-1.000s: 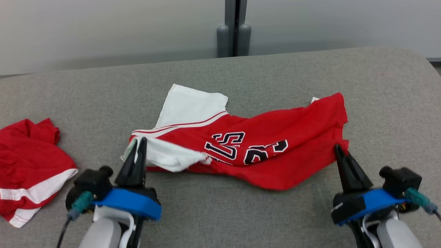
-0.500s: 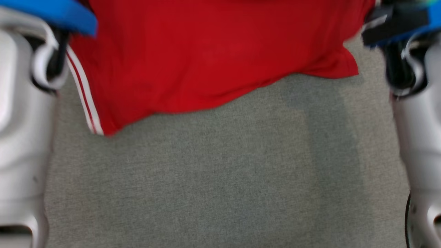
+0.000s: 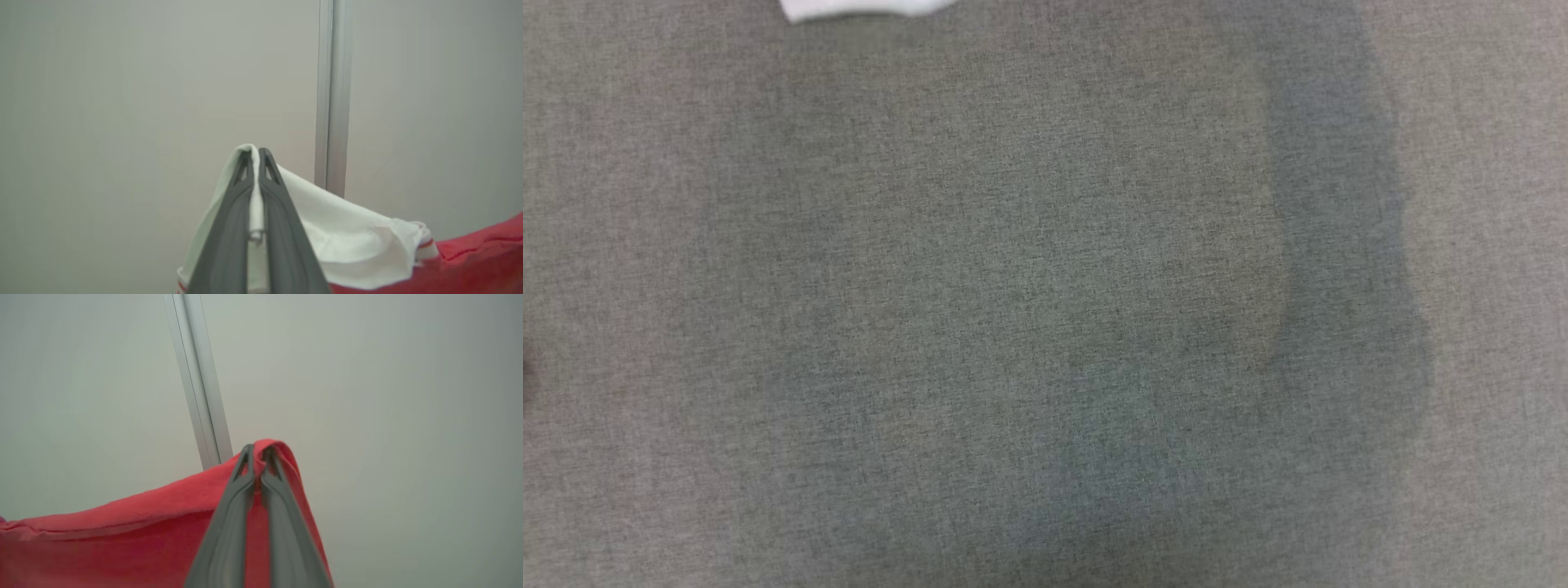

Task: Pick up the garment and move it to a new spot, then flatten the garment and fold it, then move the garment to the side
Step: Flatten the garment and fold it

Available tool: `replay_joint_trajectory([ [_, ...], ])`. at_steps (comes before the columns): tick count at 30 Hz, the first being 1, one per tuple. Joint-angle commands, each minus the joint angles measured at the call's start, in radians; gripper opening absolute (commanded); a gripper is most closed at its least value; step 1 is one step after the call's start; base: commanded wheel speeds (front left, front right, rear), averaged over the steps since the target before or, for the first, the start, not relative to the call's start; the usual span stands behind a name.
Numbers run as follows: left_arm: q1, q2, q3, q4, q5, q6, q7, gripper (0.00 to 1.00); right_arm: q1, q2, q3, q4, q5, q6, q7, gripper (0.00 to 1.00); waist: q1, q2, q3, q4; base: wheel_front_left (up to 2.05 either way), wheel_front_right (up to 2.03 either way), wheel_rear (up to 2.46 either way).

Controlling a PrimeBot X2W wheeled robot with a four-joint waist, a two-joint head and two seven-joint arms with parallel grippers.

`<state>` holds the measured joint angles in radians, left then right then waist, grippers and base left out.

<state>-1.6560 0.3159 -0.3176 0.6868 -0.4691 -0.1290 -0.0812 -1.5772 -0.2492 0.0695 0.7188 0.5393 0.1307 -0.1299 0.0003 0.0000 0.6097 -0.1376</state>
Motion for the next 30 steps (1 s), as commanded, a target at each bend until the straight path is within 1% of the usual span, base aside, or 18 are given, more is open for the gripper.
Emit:
replay_joint_trajectory([
  [1, -0.039, -0.006, -0.017, 0.020, -0.007, -0.002, -0.013, 0.00, -0.036, -0.009, -0.002, 0.022, 0.000, 0.000, -0.010, 0.00, -0.0003, 0.0000, 0.002, 0.002, 0.00, 0.00, 0.00],
  [6, -0.121, -0.013, -0.082, 0.092, -0.035, -0.002, -0.052, 0.00, -0.114, -0.018, 0.039, 0.112, -0.009, 0.000, -0.022, 0.00, -0.0003, 0.0000, 0.010, 0.010, 0.00, 0.00, 0.00],
  [9, -0.135, -0.016, -0.113, 0.121, -0.059, -0.002, -0.077, 0.00, -0.116, -0.010, 0.050, 0.157, 0.012, 0.000, -0.044, 0.00, -0.0003, 0.0000, 0.012, 0.014, 0.00, 0.00, 0.00],
  [13, -0.057, -0.021, -0.139, 0.148, -0.102, -0.002, -0.113, 0.00, -0.054, 0.003, 0.096, 0.189, 0.041, 0.000, -0.071, 0.00, -0.0003, 0.0000, 0.018, 0.021, 0.00, 0.00, 0.00],
  [16, 0.021, -0.034, -0.144, 0.141, -0.139, -0.002, -0.145, 0.00, 0.022, 0.009, 0.141, 0.169, 0.077, 0.000, -0.095, 0.00, -0.0003, 0.0000, 0.009, 0.033, 0.00, 0.00, 0.00],
  [20, 0.170, -0.028, -0.132, 0.114, -0.159, 0.000, -0.174, 0.00, 0.164, 0.020, 0.184, 0.122, 0.128, 0.000, -0.120, 0.00, -0.0003, 0.0000, -0.009, 0.032, 0.00, 0.00, 0.00],
  [24, 0.376, -0.017, -0.104, 0.032, -0.165, 0.019, -0.184, 0.00, 0.354, 0.032, 0.225, 0.047, 0.171, 0.000, -0.132, 0.00, -0.0003, 0.0000, -0.038, 0.030, 0.00, 0.00, 0.00],
  [26, 0.485, -0.004, -0.068, -0.047, -0.158, 0.051, -0.184, 0.00, 0.450, 0.030, 0.235, 0.001, 0.188, 0.000, -0.134, 0.00, -0.0003, 0.0000, -0.052, 0.030, 0.00, 0.00, 0.00],
  [30, 0.757, -0.018, -0.006, -0.228, -0.148, 0.101, -0.184, 0.00, 0.665, 0.013, 0.212, -0.105, 0.197, 0.000, -0.136, 0.00, -0.0003, 0.0000, -0.089, 0.044, 0.00, 0.00, 0.00],
])
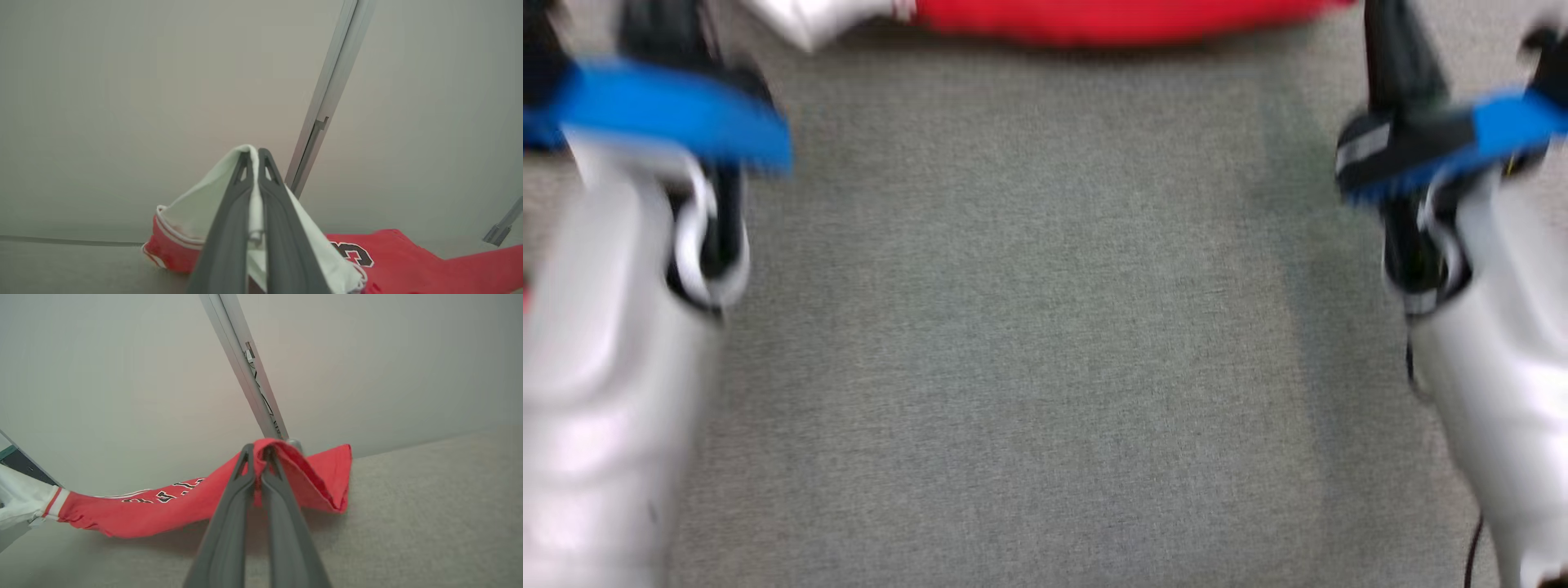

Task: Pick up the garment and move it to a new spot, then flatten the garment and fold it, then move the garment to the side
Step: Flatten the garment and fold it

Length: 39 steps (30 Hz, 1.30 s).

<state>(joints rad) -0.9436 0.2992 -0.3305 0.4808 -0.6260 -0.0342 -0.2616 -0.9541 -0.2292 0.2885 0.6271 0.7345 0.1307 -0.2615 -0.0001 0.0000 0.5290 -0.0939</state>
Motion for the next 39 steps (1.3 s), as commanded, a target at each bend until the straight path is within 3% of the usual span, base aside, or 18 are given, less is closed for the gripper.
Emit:
replay_joint_trajectory([
  [1, 0.098, 0.000, 0.022, -0.055, 0.012, 0.012, -0.004, 0.00, 0.093, -0.006, -0.012, -0.034, 0.001, 0.000, -0.004, 0.00, 0.0001, 0.0000, -0.019, 0.003, 0.00, 0.00, 0.00],
  [12, 0.670, -0.083, 0.107, -0.358, 0.028, 0.081, -0.004, 0.00, 0.478, -0.016, -0.036, -0.105, 0.025, 0.000, -0.004, 0.00, 0.0001, 0.0000, -0.168, 0.005, 0.00, 0.00, 0.00],
  [20, 0.959, -0.130, 0.117, -0.477, 0.040, 0.104, -0.005, 0.00, 0.687, -0.043, -0.071, -0.170, 0.016, 0.000, 0.005, 0.00, 0.0001, 0.0000, -0.275, 0.022, 0.00, 0.00, 0.00],
  [32, 1.229, -0.128, 0.077, -0.603, 0.045, 0.140, 0.013, 0.00, 1.012, -0.013, -0.230, -0.389, -0.037, 0.000, 0.138, 0.00, 0.0001, 0.0000, -0.366, 0.040, 0.00, 0.00, 0.00],
  [39, 1.232, -0.121, 0.044, -0.623, 0.064, 0.136, 0.030, 0.00, 1.108, 0.054, -0.314, -0.503, -0.089, 0.000, 0.233, 0.00, 0.0001, 0.0000, -0.372, 0.047, 0.00, 0.00, 0.00],
])
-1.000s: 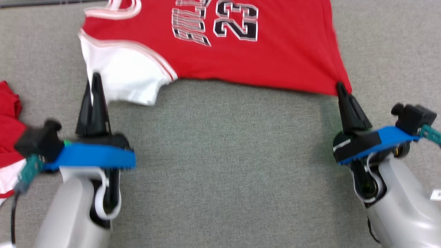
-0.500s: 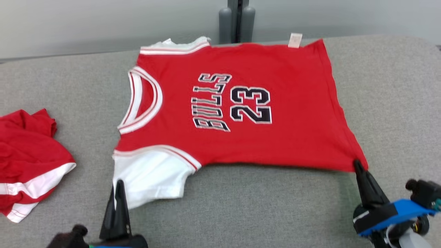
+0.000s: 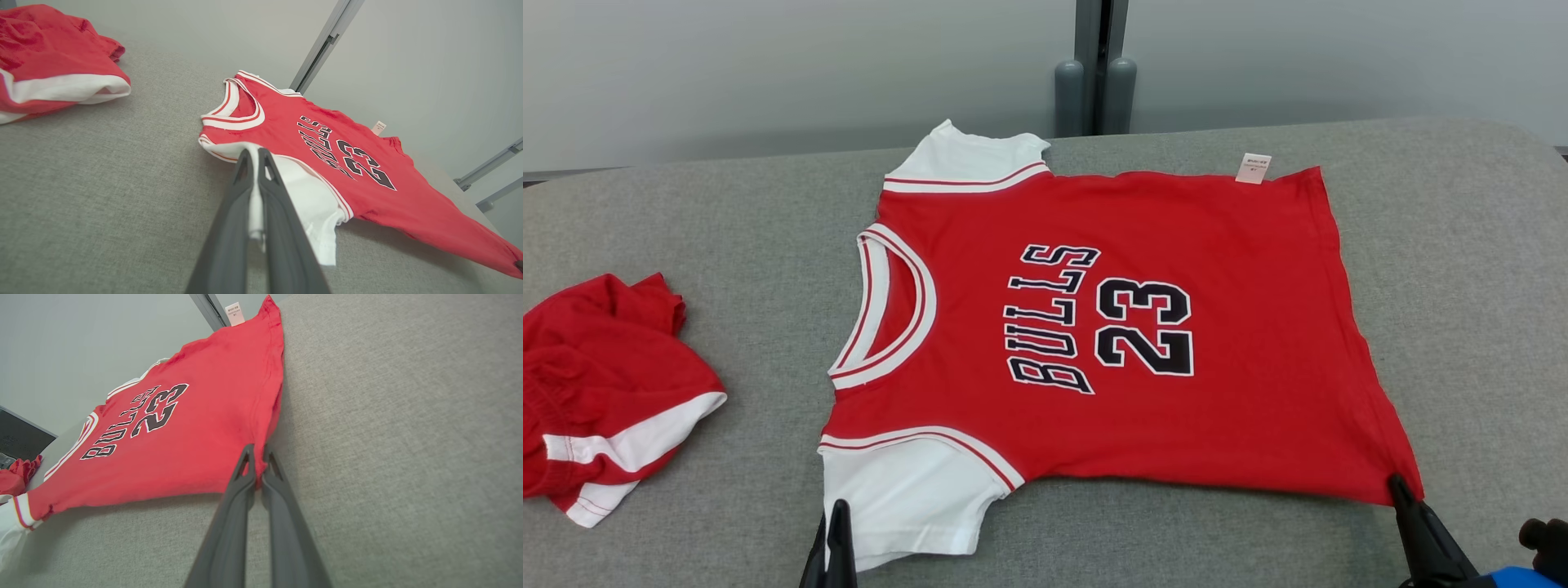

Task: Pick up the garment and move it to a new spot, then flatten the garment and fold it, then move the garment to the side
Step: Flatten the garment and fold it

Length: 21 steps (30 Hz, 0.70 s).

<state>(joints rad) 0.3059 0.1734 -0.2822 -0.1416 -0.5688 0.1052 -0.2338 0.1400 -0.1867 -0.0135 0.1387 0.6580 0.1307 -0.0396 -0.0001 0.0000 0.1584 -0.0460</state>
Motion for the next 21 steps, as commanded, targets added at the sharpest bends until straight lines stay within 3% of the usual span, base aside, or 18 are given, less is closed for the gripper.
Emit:
replay_joint_trajectory([
  [1, -0.028, 0.009, -0.004, 0.002, 0.010, -0.006, 0.006, 0.00, 0.016, 0.022, -0.018, -0.024, -0.021, 0.000, 0.023, 0.00, 0.0001, 0.0000, -0.003, -0.003, 0.00, 0.00, 0.00],
  [8, -0.098, 0.034, 0.011, 0.025, 0.003, -0.020, 0.025, 0.00, -0.035, 0.067, -0.042, -0.056, -0.047, 0.000, 0.090, 0.00, 0.0001, 0.0000, 0.003, -0.025, 0.00, 0.00, 0.00],
  [21, -0.280, 0.090, 0.001, 0.107, 0.028, -0.078, 0.062, 0.00, -0.135, 0.075, -0.044, -0.038, -0.036, 0.000, 0.137, 0.00, 0.0001, 0.0000, 0.053, -0.046, 0.00, 0.00, 0.00],
])
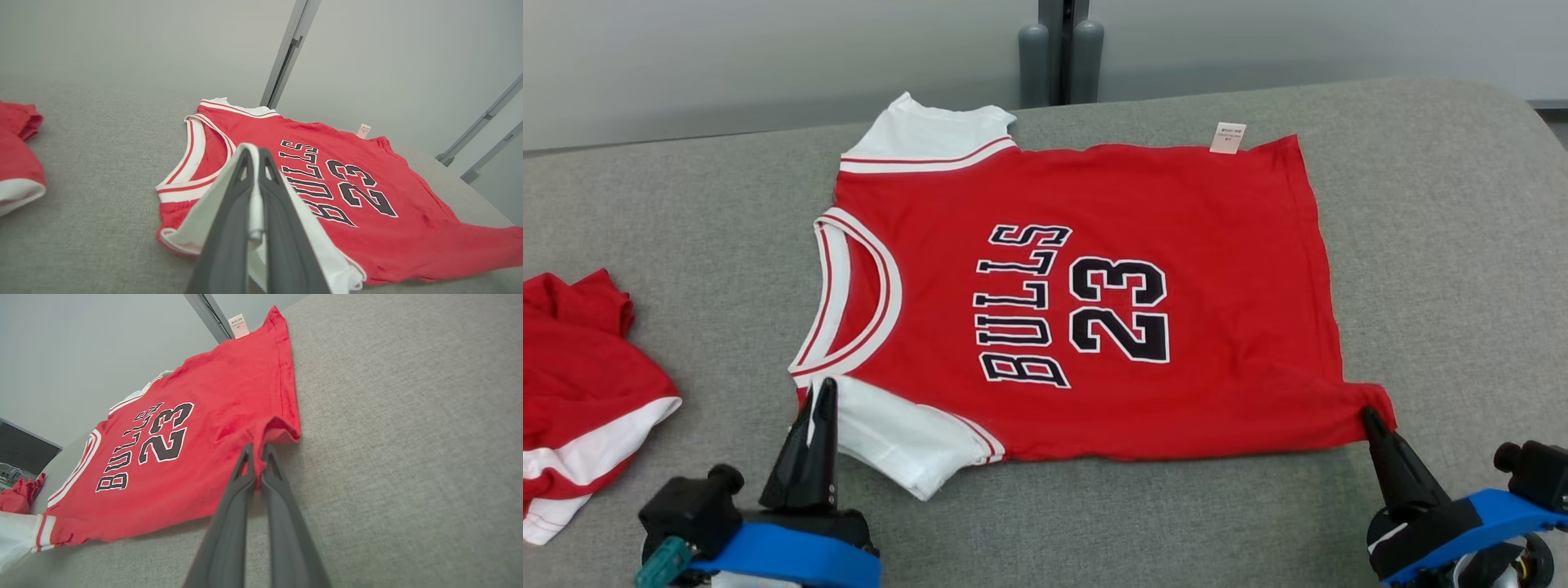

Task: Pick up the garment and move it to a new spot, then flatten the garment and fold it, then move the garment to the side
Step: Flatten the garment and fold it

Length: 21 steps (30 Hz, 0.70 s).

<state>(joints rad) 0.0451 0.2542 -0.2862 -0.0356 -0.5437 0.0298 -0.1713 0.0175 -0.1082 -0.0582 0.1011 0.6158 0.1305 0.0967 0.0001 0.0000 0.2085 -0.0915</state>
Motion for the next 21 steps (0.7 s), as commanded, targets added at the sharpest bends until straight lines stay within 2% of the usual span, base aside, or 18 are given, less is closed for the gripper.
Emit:
replay_joint_trajectory([
  [1, -0.038, 0.013, 0.006, 0.011, 0.004, -0.006, 0.002, 0.00, -0.021, -0.005, 0.003, 0.003, 0.007, 0.000, 0.005, 0.00, -0.0001, 0.0000, 0.008, -0.003, 0.00, 0.00, 0.00],
  [9, -0.186, 0.044, 0.001, 0.098, 0.016, -0.048, 0.023, 0.00, -0.111, -0.015, 0.023, 0.034, 0.017, 0.001, 0.016, 0.00, -0.0001, 0.0000, 0.064, -0.020, 0.00, 0.00, 0.00],
  [21, -0.405, 0.058, -0.025, 0.290, 0.036, -0.103, 0.027, 0.00, -0.237, -0.030, 0.024, 0.094, 0.008, 0.001, 0.031, 0.00, -0.0001, 0.0000, 0.128, -0.020, 0.00, 0.00, 0.00],
])
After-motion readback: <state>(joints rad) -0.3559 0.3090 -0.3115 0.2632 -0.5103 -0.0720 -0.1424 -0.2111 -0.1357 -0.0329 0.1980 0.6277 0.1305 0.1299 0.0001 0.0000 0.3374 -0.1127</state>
